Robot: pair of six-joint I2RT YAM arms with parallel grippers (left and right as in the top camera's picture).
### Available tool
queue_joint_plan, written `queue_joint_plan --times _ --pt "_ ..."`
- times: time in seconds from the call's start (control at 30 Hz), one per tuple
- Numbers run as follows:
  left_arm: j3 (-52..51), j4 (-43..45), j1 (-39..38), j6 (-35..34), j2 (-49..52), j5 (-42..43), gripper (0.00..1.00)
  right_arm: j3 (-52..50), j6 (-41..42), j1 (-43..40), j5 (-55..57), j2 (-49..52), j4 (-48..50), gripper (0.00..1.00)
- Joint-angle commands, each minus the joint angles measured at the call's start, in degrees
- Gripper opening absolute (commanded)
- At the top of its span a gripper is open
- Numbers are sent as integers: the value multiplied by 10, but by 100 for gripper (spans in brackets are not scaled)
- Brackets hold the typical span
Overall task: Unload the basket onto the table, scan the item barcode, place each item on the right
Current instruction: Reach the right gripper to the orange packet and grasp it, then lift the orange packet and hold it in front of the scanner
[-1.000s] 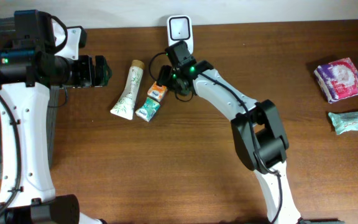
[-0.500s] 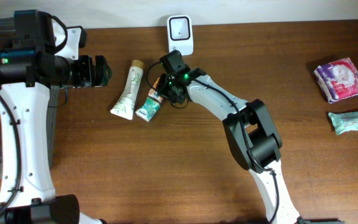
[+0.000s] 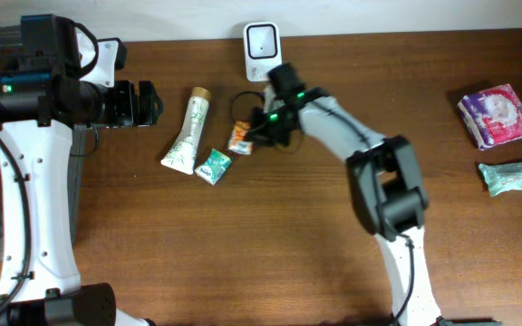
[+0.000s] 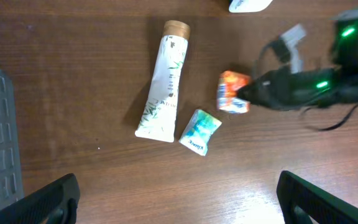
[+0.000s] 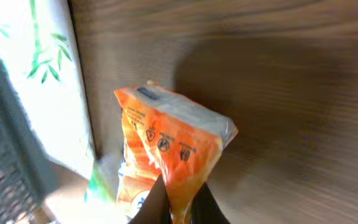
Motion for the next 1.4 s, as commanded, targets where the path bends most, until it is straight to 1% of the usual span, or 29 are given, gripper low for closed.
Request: queue_joint_plan --times 0.0,0.07,0.13,0.17,0.23,0.33,0.4,0.5,0.83,0.97,1.27,1.37 --pt "2 -1 -1 0 0 6 99 -5 -165 -79 -155 -16 -65 4" --pt "2 -1 -1 0 0 6 99 -5 -237 -110 -198 -16 -104 4" --pt "2 -1 -1 0 0 6 99 -5 -365 -153 -289 -16 -160 4" --pt "2 -1 -1 0 0 6 99 -5 -396 -163 -326 -16 -171 4" --pt "2 -1 -1 0 0 6 99 -5 -431 -177 -380 -16 -176 4" --pt "2 -1 -1 0 0 6 99 -1 -477 -183 -423 -20 -175 4" --pt "2 -1 -1 0 0 6 99 14 -479 -180 -454 -20 -173 4" --pt "2 -1 -1 0 0 6 99 49 -511 -181 -518 -21 -174 4" --pt "2 -1 -1 0 0 6 99 240 -509 -151 -518 -25 -174 4" --pt "2 -1 -1 0 0 6 99 247 -509 -134 -517 -25 -173 4" --pt "2 -1 -1 0 0 6 99 247 -505 -128 -517 -25 -180 4" --pt "2 -1 -1 0 0 6 99 247 -505 -124 -495 -25 -180 4"
